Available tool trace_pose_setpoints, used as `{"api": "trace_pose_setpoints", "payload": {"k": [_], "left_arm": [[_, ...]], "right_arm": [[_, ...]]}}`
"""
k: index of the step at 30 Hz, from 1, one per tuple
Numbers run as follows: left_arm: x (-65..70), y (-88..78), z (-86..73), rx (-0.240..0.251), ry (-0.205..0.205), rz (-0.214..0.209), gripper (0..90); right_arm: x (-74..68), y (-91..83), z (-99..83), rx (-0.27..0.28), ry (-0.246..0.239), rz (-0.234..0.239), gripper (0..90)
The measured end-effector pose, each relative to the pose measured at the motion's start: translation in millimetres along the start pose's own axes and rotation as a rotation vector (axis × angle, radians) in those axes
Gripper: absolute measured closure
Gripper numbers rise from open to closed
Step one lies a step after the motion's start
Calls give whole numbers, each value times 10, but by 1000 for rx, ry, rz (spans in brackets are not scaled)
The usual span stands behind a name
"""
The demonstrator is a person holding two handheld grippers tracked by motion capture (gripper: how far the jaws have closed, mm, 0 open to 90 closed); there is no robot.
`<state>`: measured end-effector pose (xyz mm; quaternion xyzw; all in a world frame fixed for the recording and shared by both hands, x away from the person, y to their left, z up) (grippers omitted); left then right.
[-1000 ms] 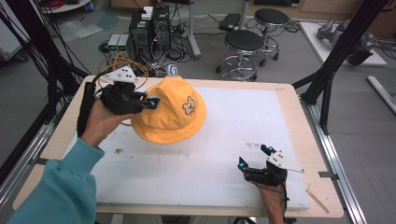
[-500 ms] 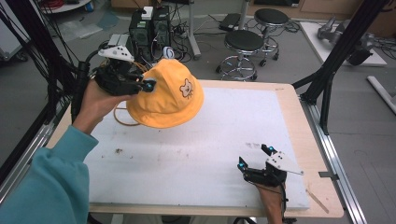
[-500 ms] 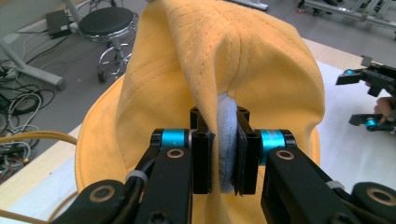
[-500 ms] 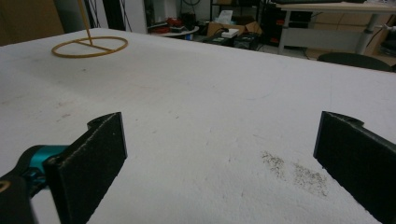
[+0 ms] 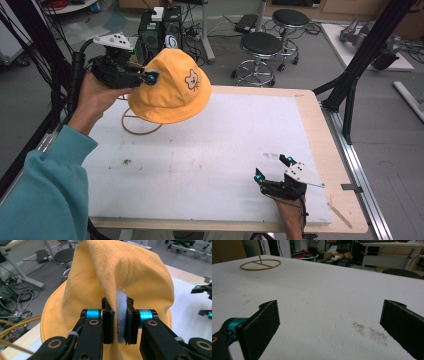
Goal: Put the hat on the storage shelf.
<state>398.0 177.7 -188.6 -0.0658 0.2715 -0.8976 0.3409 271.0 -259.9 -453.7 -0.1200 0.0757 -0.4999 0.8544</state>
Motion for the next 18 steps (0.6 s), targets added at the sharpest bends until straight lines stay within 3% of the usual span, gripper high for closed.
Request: {"api": "trace_pose_setpoints", "payload": {"k": [8,18], "left_arm": [[-129,-134,45,15,-7,32,801],[-261,-72,105,10,-12,55,801]], "right_arm": [[-5,2,0,-2,3,0,14],[-6,2,-1,-1,-2,-2,14]]}}
Point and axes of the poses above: each handheld gripper's, and its own axes: y roughly forward along the jaws, z roughly out of its top, x roughly to its right, the point moved 2 cm from there along y, roughly forward along the jaws, and after that the axes turned 2 degrees about -x, right-handed, at the moved point
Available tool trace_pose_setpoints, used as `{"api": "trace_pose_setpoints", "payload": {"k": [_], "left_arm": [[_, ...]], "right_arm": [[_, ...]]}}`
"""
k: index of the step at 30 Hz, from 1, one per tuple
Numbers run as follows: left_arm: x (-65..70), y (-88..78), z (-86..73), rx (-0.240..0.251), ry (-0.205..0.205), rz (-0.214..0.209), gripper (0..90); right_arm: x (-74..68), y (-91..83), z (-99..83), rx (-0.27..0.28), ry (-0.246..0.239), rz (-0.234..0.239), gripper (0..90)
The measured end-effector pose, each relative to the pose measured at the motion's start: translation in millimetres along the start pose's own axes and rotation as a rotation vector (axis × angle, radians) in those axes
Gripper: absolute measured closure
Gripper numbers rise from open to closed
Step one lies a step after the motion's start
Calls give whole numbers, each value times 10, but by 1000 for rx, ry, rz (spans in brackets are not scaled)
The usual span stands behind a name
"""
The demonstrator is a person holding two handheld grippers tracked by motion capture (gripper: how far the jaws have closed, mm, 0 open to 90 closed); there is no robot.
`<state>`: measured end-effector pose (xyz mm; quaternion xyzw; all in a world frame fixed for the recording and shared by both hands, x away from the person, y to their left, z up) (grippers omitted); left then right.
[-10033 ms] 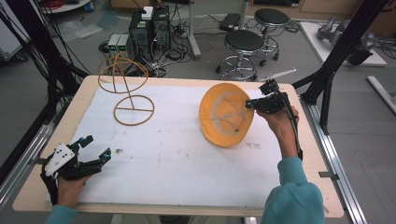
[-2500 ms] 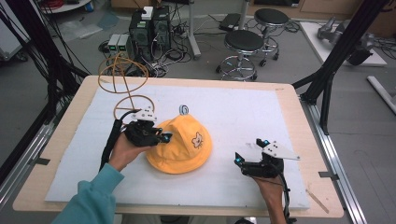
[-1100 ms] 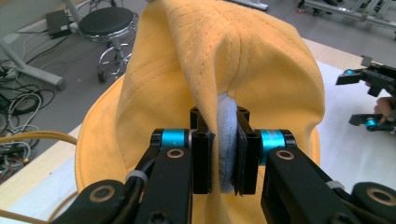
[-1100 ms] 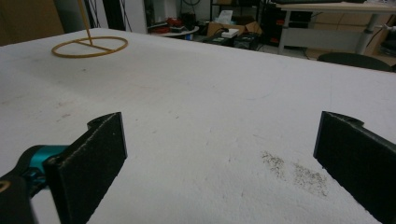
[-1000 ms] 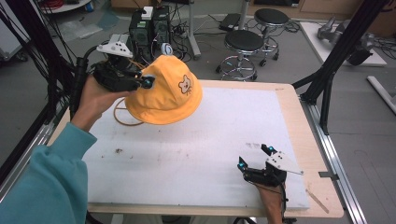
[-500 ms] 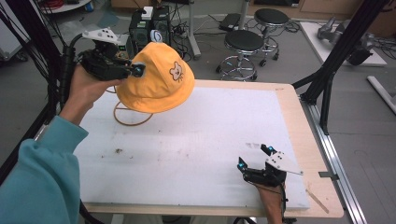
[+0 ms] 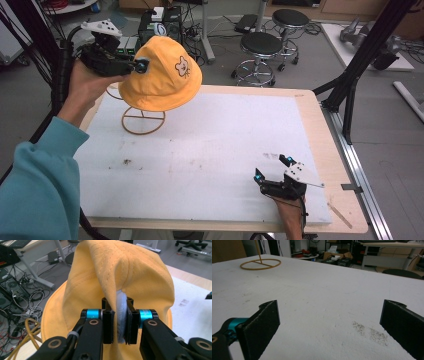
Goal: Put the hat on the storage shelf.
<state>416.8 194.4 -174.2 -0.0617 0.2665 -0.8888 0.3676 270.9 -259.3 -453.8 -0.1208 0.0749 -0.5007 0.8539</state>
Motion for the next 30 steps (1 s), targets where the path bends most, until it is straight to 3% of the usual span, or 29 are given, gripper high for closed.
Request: {"api": "trace_pose_setpoints", "payload": {"k": [8,18,30], "left_arm": [[-172,-2,51,-2,-13,30,801],[-412,59,-13,-16,-48,56,802],[-718,-90,-302,-41,-106,124,801]], "right_arm": [[-2,-3,-1,-3,-6,2,14],[1,1,-1,4,-7,-1,14],[-14,1,-2,0,-7,-4,14]]}}
Point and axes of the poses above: each handheld gripper's, and its own axes: y roughly forward along the jaws, z roughly out of its top, x roughly to its right, the point moved 2 cm from there along y, roughly forward along the jaws, and after that the axes turned 2 degrees about -x, right-handed, at the moved point
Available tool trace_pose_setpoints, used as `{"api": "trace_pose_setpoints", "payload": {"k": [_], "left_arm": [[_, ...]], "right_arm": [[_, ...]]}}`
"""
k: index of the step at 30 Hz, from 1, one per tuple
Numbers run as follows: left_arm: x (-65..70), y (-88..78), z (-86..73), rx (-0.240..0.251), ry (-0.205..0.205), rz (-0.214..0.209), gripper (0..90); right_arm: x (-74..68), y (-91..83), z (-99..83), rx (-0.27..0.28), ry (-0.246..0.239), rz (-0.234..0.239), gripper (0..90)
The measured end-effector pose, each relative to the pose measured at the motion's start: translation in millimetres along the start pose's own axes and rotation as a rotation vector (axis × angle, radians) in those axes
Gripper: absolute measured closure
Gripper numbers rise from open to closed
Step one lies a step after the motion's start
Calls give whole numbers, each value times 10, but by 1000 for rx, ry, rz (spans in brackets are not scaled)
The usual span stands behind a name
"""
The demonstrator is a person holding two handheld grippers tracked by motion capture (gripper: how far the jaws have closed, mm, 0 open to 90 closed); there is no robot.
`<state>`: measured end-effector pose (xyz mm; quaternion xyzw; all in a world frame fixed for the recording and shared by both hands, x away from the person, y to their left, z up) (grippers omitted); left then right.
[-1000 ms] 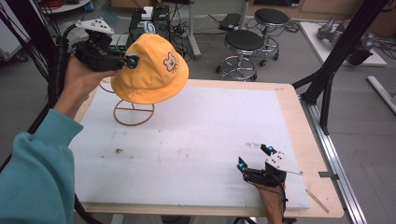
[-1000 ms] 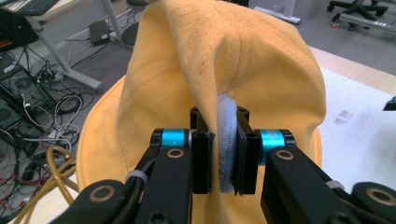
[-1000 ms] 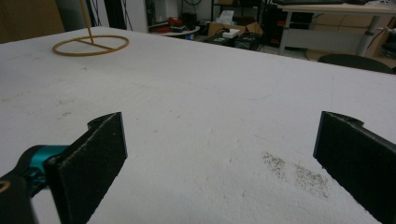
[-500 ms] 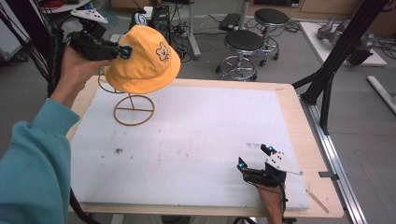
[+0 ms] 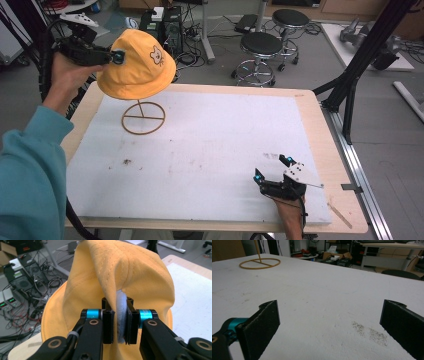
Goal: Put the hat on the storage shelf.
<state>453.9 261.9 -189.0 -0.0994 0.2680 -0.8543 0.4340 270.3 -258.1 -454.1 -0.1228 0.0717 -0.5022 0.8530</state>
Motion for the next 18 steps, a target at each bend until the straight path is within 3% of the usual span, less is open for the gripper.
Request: {"api": "trace_pose_setpoints", "payload": {"k": [9,11,12,13,14,15,16,17,18], "left_arm": [[-114,25,-209,-17,-29,-1,788],[-128,41,-246,-20,-32,-19,761],[-133,46,-262,-8,-42,-21,707],[-139,54,-282,25,-55,-12,463],[-139,54,-282,25,-55,-12,345],[-139,65,-294,44,-47,8,345],[-138,74,-306,62,-45,32,223],[-141,74,-325,70,-49,31,142],[-138,76,-349,81,-54,11,135]], "right_arm": [[8,2,0,3,-6,-8,14],[5,-3,-1,1,-4,-6,14],[8,-1,0,2,-8,-8,14],[2,-2,-2,-2,-5,-7,14],[2,-2,-2,-2,-5,-7,14],[1,-1,-1,-1,-9,-8,14],[-1,-3,-2,-3,-9,-8,14],[-3,-2,-2,-2,-11,-9,14],[-2,-2,-2,0,-11,-9,14]]}}
Point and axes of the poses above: each handheld gripper's, and its own axes: y roughly forward along the jaws, z roughly out of its top, x roughly to its right, the point moved 2 cm from there along y, roughly forward along the jaws, and after that the axes turned 2 degrees about -x, right-handed, at the moved point
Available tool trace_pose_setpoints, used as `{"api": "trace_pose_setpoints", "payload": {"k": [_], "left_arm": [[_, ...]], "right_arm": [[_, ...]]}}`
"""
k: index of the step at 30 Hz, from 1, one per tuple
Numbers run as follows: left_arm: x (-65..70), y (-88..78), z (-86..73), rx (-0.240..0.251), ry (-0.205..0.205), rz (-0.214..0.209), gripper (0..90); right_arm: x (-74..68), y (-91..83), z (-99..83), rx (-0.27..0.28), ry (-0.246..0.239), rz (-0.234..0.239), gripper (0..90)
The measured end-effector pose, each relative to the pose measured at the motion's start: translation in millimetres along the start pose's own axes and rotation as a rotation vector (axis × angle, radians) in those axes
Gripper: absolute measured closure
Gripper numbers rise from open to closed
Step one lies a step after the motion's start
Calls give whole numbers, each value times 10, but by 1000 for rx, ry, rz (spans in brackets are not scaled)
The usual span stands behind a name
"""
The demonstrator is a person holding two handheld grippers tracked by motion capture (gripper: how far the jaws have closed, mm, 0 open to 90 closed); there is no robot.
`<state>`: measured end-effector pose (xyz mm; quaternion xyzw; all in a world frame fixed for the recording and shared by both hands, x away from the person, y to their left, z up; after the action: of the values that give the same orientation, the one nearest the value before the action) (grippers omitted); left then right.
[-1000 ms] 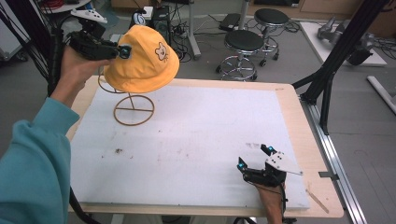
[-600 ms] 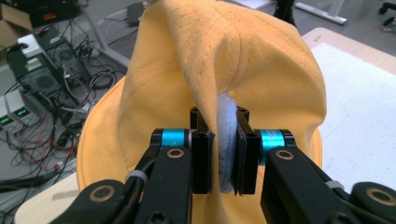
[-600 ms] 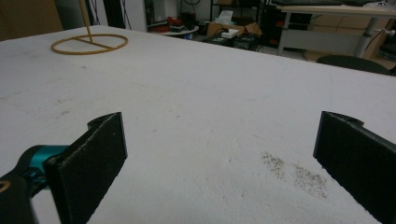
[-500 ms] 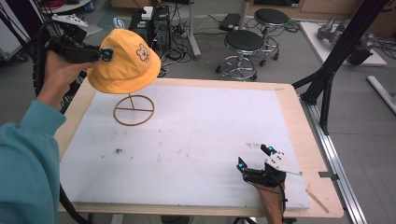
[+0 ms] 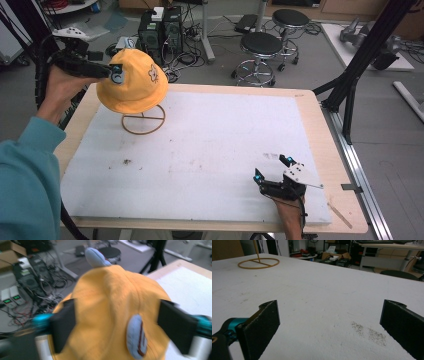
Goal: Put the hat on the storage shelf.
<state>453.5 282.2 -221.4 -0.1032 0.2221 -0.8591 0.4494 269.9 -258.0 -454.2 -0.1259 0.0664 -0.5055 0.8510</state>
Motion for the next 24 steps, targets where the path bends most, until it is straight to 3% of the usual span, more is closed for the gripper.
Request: {"api": "trace_pose_setpoints", "payload": {"k": [3,8,14,20,24], "left_arm": [[1,-19,-73,26,1,-21,64],[58,-137,-187,123,21,-33,64],[243,-372,-524,230,29,-52,64],[449,-511,-904,247,40,-107,64],[499,-522,-1073,237,36,-132,64]], "right_arm": [[-1,-3,-1,2,4,0,14],[8,-4,-1,8,4,1,14],[8,-5,-2,4,6,5,14],[6,-1,1,2,5,2,14],[7,-1,1,2,8,3,14]]}}
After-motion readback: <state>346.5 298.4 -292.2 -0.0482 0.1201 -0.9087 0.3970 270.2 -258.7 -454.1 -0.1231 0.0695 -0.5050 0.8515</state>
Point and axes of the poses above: each handheld gripper's, and its own axes: y roughly forward along the jaws, z roughly out of its top, x roughly to its right, the point moved 2 cm from there along y, roughly forward along the jaws, and after that the axes turned 2 degrees about -x, right-handed, at the moved point
